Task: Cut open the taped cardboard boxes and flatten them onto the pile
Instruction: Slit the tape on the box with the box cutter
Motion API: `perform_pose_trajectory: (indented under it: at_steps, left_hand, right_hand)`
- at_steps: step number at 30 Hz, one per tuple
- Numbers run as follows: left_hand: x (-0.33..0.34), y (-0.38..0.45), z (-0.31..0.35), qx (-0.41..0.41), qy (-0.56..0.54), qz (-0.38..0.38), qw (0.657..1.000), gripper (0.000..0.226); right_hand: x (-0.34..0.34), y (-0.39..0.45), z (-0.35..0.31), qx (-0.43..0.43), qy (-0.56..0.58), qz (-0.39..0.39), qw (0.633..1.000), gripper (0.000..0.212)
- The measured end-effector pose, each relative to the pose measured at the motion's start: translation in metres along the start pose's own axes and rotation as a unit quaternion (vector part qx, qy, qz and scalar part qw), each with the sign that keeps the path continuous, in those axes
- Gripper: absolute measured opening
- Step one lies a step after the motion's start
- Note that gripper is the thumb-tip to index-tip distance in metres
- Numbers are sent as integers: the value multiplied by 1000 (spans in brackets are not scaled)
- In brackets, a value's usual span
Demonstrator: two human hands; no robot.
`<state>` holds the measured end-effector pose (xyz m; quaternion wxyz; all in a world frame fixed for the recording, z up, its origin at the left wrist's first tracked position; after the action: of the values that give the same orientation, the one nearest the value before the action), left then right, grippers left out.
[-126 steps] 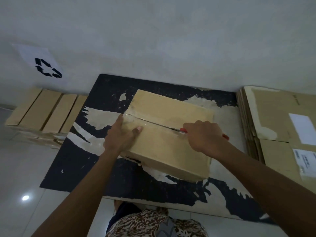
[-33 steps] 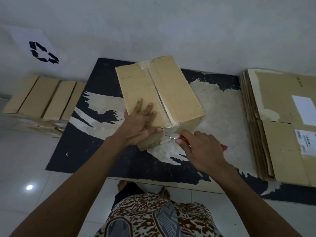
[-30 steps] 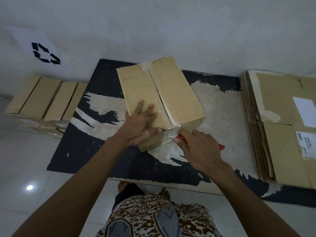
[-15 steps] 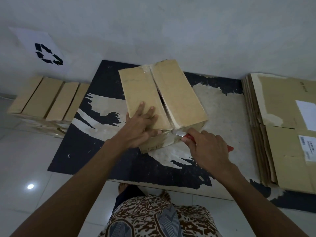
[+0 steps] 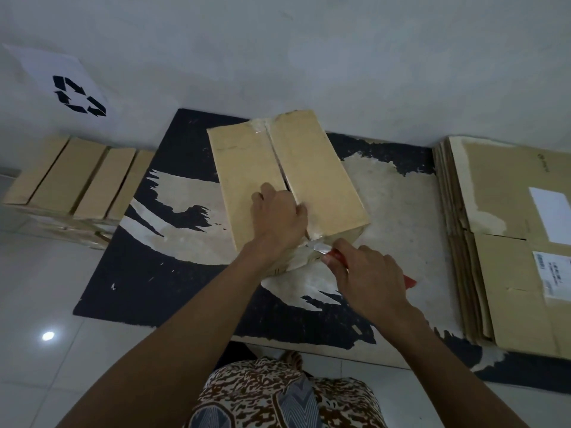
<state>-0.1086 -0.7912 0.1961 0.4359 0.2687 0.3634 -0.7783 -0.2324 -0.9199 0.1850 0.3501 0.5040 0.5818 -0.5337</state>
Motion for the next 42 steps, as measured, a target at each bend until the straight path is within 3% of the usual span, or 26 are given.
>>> perform_pose_trajectory:
  at_steps: [5, 10, 14, 17, 21, 24, 26, 28, 30, 32, 35, 38, 42]
  left_hand:
    - [20, 15, -12, -86, -159, -57, 982, 57]
    - [22, 14, -7, -58, -257, -76, 961, 21]
    - [18, 13, -8, -65, -322, -69, 942, 31]
    - [15, 11, -7, -54, -259, -50, 963, 29]
    - [16, 9, -5, -11, -76, -21, 997, 33]
    - [-7, 1, -5, 35, -97, 74, 992, 33]
    - [-23, -5, -11, -4, -74, 137, 988, 63]
    - [-23, -1, -26, -105, 13, 107, 989, 106]
    - [-13, 7, -44, -166, 21, 29, 986, 132]
    - [-8, 12, -51, -157, 4, 5, 988, 136]
    - [-11, 10, -53, -134, 23, 27, 990, 130]
    - [-15, 12, -62, -134, 60, 11, 989, 130]
    - [-30, 26, -68, -76, 101, -69, 990, 129]
  right_hand:
    - [-6, -3, -7, 9, -15, 47, 999, 34]
    - [-11, -11, -9, 39, -26, 61, 997, 37]
    - [-16, -13, 20, 99, 0, 24, 995, 40]
    - [-20, -5, 28, 93, 11, 13, 996, 38]
    - [-15, -14, 41, 97, 81, -50, 991, 40]
    - [-11, -28, 53, 127, 184, -102, 969, 54]
    - [-16, -31, 56, 154, 210, -96, 961, 62]
    - [-24, -27, 57, 169, 209, -64, 961, 56]
    - [-35, -15, 52, 169, 210, -33, 962, 42]
    - [-40, 4, 49, 175, 231, -11, 957, 40]
    - [-31, 34, 52, 213, 241, -36, 946, 63]
    - [-22, 43, 48, 203, 264, -56, 941, 51]
    - [-4, 18, 21, 177, 231, -117, 950, 46]
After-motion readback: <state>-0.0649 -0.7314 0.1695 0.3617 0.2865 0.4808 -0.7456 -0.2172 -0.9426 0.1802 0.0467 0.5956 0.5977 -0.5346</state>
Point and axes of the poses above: each hand's wrist, its own y-axis towards the middle knuckle, its own x-axis out of the palm, z = x × y, the point moved 8 cm from there along y, towards the middle knuckle, and after that the axes turned 15 degrees about -z, right-handed, at the moved point
